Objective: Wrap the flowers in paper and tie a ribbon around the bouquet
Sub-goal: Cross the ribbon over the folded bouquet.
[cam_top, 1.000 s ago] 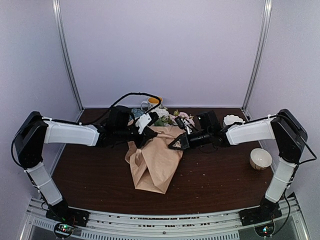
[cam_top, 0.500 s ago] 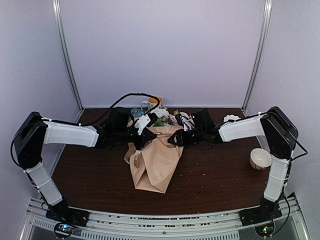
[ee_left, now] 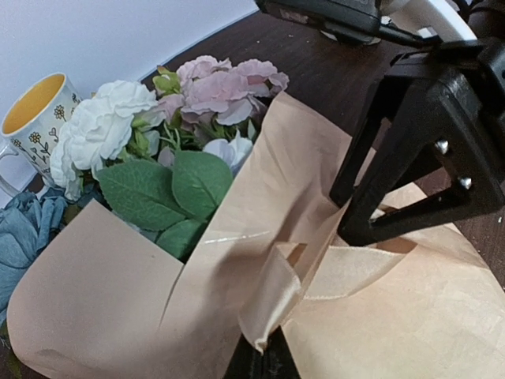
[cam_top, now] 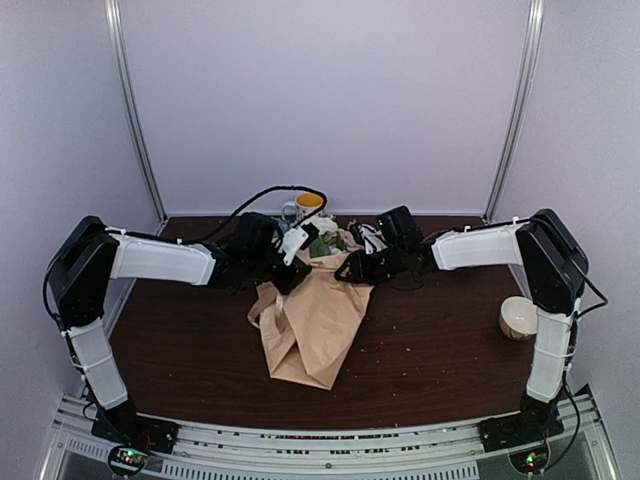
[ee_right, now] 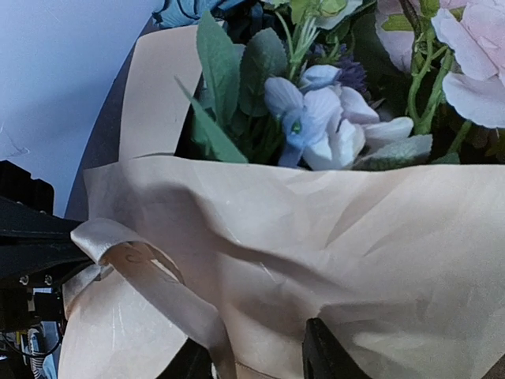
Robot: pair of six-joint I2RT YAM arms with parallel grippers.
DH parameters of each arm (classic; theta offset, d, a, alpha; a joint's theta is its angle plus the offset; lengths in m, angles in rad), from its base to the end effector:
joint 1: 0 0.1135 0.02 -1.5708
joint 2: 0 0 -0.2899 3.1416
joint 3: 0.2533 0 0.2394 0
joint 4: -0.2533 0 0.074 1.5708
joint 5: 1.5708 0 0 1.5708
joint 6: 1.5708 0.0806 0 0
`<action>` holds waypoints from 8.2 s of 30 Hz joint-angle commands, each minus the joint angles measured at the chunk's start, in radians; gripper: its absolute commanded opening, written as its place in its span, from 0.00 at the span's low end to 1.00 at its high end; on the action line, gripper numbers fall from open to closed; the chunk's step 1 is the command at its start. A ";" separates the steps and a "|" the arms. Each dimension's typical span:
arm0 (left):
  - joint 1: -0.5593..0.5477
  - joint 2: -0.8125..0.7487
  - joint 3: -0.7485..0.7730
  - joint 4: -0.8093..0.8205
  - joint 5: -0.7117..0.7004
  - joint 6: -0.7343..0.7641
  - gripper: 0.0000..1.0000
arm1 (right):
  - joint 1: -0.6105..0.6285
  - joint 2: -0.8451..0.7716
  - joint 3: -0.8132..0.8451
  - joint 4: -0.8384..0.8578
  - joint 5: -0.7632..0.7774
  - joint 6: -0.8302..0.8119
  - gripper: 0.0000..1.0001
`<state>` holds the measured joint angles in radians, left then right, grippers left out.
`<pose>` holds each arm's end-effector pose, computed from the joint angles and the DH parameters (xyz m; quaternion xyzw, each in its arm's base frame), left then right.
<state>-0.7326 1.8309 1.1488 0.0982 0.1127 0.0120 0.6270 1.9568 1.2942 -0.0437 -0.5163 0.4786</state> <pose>0.3217 -0.3016 0.2092 0.3447 0.8094 -0.2131 0.4251 0.3479 0.3012 0.1933 -0.1717 0.8676 0.4100 0.2230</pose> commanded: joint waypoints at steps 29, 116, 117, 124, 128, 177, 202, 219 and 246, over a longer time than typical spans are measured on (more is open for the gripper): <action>0.007 -0.017 -0.039 0.084 0.038 -0.006 0.00 | 0.057 -0.182 -0.093 0.017 0.051 -0.105 0.34; 0.007 -0.217 -0.167 0.223 0.165 0.023 0.00 | 0.325 -0.064 -0.336 0.784 0.631 -0.148 0.30; 0.006 -0.217 -0.167 0.223 0.168 0.022 0.00 | 0.322 -0.062 -0.328 0.778 0.641 -0.152 0.30; 0.007 -0.217 -0.167 0.215 0.172 0.025 0.00 | 0.313 -0.048 -0.294 0.767 0.675 -0.187 0.39; 0.007 -0.220 -0.164 0.213 0.177 0.026 0.00 | 0.309 -0.051 -0.287 0.765 0.697 -0.193 0.41; 0.009 -0.161 -0.104 0.114 0.090 0.024 0.00 | 0.258 -0.209 -0.368 0.500 -0.210 -0.071 0.00; 0.010 -0.119 -0.138 0.150 0.144 0.015 0.00 | 0.221 -0.231 -0.320 0.321 -0.164 -0.072 0.25; 0.010 -0.101 -0.128 0.157 0.144 -0.002 0.00 | 0.182 -0.139 -0.170 0.243 0.170 -0.121 0.33; 0.014 -0.079 -0.111 0.132 0.099 -0.005 0.00 | 0.185 -0.123 -0.212 0.334 -0.227 -0.034 0.00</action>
<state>-0.7208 1.7317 1.0210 0.2081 0.2375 0.0124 0.8093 1.8973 1.1442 0.2317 -0.5911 0.3794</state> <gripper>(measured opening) 0.007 0.007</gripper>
